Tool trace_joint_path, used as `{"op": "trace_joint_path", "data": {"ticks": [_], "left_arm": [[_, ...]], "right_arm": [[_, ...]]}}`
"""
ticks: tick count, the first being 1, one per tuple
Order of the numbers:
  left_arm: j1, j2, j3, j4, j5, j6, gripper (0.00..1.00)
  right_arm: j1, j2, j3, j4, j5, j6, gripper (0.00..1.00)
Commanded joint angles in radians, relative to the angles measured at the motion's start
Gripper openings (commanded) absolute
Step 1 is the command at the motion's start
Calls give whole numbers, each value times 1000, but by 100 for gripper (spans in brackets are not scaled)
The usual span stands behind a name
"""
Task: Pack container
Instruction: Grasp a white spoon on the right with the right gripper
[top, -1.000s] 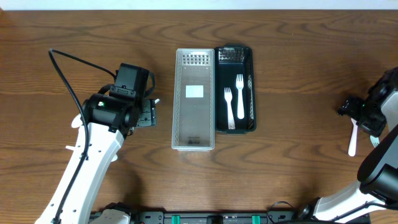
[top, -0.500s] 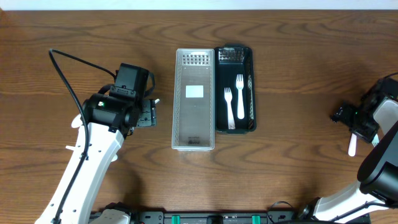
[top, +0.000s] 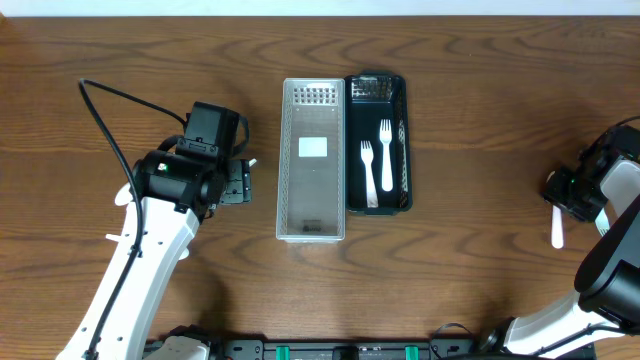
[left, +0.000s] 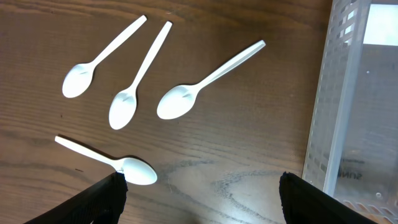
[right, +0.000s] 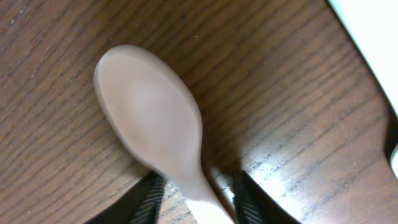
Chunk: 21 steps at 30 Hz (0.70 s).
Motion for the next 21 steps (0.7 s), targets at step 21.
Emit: {"op": "trace_joint_path", "data": {"ticks": [21], "left_arm": [[5, -2, -4, -9, -5, 6, 80]], "right_arm": [[68, -112, 57, -70, -35, 71, 24]]}}
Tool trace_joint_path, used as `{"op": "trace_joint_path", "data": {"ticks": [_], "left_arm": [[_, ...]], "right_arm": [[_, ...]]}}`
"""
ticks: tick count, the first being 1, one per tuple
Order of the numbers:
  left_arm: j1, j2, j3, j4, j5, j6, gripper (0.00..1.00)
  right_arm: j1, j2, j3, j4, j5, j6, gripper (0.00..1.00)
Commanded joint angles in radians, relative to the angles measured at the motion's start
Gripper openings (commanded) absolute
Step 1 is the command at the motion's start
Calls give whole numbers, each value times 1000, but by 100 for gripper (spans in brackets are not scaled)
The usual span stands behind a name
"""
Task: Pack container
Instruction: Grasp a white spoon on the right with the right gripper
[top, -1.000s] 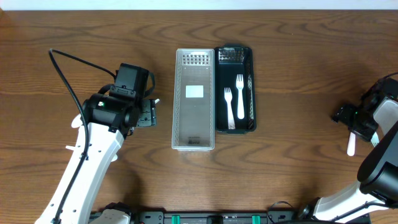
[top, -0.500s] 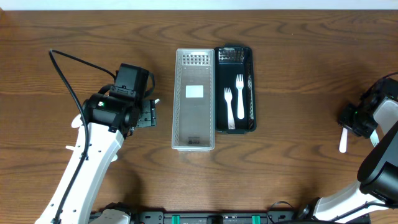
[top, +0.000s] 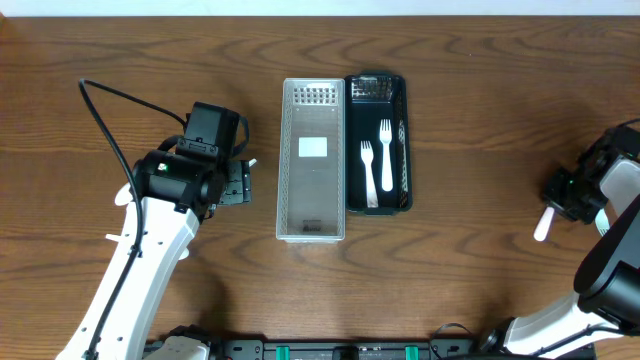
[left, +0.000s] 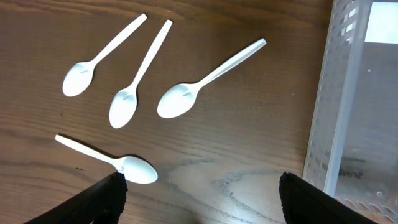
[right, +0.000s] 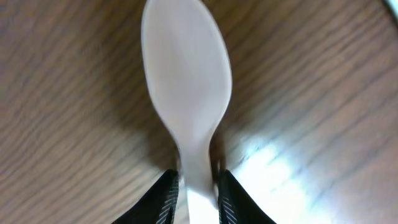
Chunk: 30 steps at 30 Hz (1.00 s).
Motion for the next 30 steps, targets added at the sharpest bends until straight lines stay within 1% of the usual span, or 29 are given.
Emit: {"op": "trace_joint_path", "data": {"ticks": [1, 5, 8, 11, 12, 15, 16, 20, 22, 24, 25, 30], "left_arm": [[5, -2, -4, -6, -5, 6, 81], [5, -2, -4, -6, -5, 6, 80], [5, -2, -4, -5, -5, 6, 81], [5, -2, -4, -6, -5, 6, 81], [5, -2, -4, -6, -5, 6, 81], [5, -2, -4, -6, -5, 6, 81], [5, -2, -4, -6, -5, 6, 80], [5, -2, -4, -6, -5, 6, 80], [5, -2, -4, -6, -5, 6, 81], [5, -2, -4, -6, -5, 6, 80], [5, -2, -4, -6, -5, 6, 80], [5, -2, -4, -6, -5, 6, 81]], "right_arm": [[74, -131, 71, -13, -15, 21, 24], [208, -282, 186, -83, -14, 13, 20], [327, -352, 279, -141, 0, 14, 19], [441, -386, 330, -166, 59, 31, 22], [471, -389, 332, -166, 89, 39, 27], [512, -375, 323, -192, 177, 66, 31], [509, -367, 317, -200, 190, 71, 35], [456, -314, 298, -240, 200, 70, 38], [407, -278, 295, -258, 199, 70, 45], [345, -234, 295, -270, 198, 70, 46], [314, -211, 295, -272, 192, 70, 48], [184, -86, 294, -281, 122, 53, 49]]}}
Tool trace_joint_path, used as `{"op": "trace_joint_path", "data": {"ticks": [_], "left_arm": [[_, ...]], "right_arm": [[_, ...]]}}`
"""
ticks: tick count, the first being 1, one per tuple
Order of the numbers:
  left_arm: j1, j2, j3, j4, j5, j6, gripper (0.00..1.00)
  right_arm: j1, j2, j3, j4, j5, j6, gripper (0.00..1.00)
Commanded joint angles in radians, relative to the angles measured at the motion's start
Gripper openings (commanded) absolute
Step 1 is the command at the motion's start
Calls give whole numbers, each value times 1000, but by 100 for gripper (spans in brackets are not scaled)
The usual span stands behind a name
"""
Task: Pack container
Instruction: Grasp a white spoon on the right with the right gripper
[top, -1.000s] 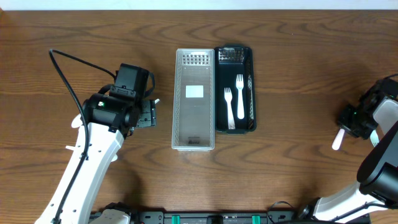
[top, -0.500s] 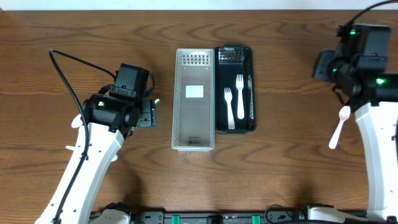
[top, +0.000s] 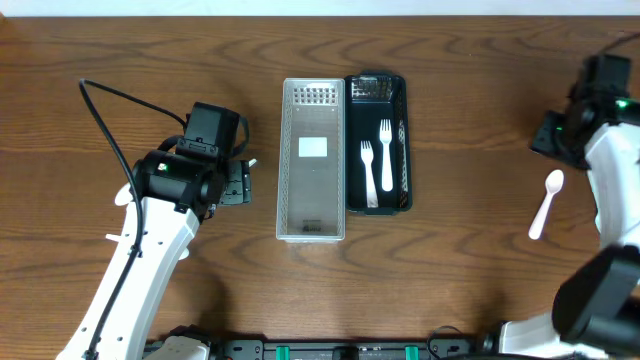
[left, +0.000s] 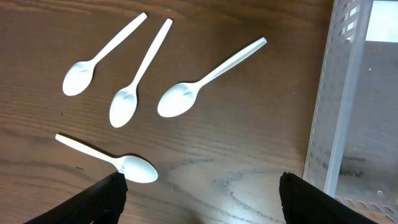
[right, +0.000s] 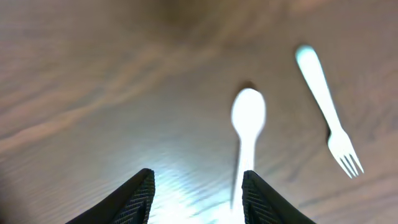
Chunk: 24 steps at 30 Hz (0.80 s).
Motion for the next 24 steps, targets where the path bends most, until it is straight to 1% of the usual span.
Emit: {"op": "trace_joint_path", "data": {"ticks": [1, 6, 11, 19, 24], "left_arm": [[5, -2, -4, -3, -5, 6, 80], [5, -2, -4, -3, -5, 6, 81], [5, -2, -4, -3, -5, 6, 81], [5, -2, -4, -3, -5, 6, 81], [5, -2, -4, -3, -5, 6, 81]], "right_arm": [[-74, 89, -9, -15, -51, -10, 49], [-143, 240, -9, -28, -98, -23, 47], [-166, 333, -10, -27, -115, -31, 47], [-168, 354, -10, -13, -114, -45, 47], [-169, 354, -55, 24, -114, -53, 46]]}}
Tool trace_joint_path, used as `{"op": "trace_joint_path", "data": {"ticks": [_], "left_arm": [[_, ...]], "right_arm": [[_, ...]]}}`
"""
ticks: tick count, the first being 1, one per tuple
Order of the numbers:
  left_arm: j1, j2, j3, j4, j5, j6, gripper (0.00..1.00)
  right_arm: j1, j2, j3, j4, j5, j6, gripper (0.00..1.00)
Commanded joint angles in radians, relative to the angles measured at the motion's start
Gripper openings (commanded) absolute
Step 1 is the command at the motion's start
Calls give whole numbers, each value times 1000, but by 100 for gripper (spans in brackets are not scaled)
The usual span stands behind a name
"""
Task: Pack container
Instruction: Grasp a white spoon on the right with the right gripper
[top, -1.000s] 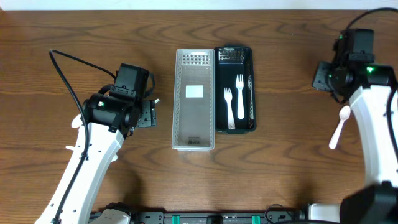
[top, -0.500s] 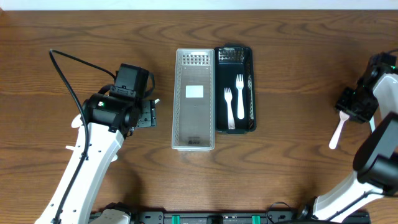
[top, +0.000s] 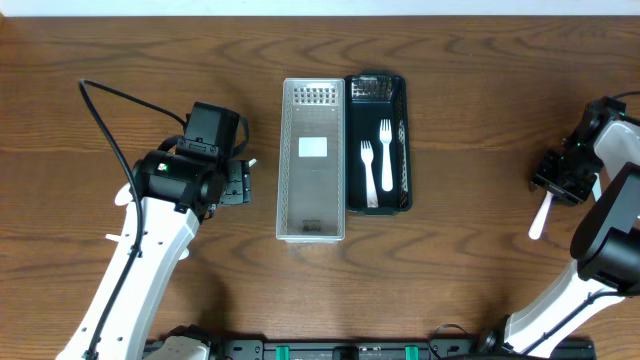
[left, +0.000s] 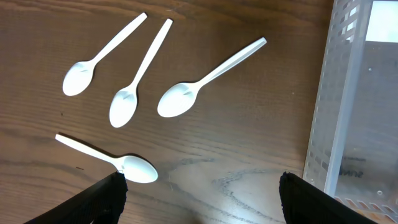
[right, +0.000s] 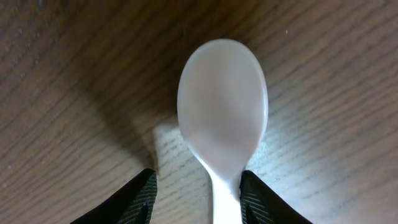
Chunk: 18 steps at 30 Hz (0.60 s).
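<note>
A clear plastic container (top: 313, 160) stands mid-table with a dark tray (top: 401, 150) holding two white forks (top: 377, 160) against its right side. Several white spoons (left: 177, 99) lie on the wood under my left gripper (left: 200, 186), which is open and holds nothing; it hovers just left of the container (left: 348, 93). At the far right my right gripper (right: 198, 180) is down at the table, open, its fingers (right: 140, 199) on either side of the neck of one white spoon (right: 222, 102). That spoon's handle (top: 540, 218) sticks out toward the table front.
The left arm (top: 150, 230) reaches in from the front left, a black cable (top: 110, 130) looping behind it. The right arm (top: 610, 210) stands at the table's right edge. Brown wood (top: 470, 250) shows between the tray and the right gripper.
My right gripper was raised further back over the table, open, with the spoon lying below. Now it is low at the spoon, its fingers on either side of the neck. The left arm is unchanged.
My right gripper first had the spoon's neck between its fingers at the right edge, then stood shut on it, the spoon now tilted. Then it was open and away from the spoon on the table. Now it sits open over the neck. The left gripper stayed open above its spoons.
</note>
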Motion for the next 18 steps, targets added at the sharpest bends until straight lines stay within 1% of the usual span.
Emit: {"op": "trace_joint_path", "data": {"ticks": [1, 7, 11, 16, 18], "left_arm": [[5, -2, -4, -3, -5, 6, 80], [5, -2, -4, -4, -5, 6, 81], [5, -2, -4, -4, -5, 6, 81], [5, -2, -4, -4, -5, 6, 81], [5, -2, -4, -4, -5, 6, 80]], "right_arm": [[-8, 5, -52, 26, -7, -21, 46], [-18, 5, -133, 85, -8, -19, 45], [-19, 5, -135, 87, -8, -13, 41], [-18, 5, -135, 72, -8, -13, 32], [-18, 5, -135, 65, -7, -13, 30]]}}
